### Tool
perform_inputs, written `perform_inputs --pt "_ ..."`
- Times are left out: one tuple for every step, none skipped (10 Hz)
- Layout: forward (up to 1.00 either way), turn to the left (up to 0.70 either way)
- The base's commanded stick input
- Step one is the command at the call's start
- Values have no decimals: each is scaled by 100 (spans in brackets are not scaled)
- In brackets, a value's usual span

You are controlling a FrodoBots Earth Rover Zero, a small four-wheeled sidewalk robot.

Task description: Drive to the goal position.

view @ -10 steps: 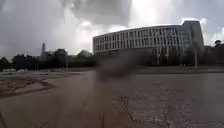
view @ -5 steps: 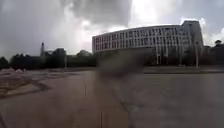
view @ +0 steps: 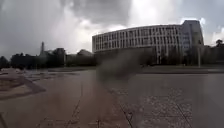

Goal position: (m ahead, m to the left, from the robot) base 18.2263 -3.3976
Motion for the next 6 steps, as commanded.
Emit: perform_inputs --pt "70 0" --pt "70 0" --pt "70 0" --pt "70 0" --pt "70 0" --pt "70 0"
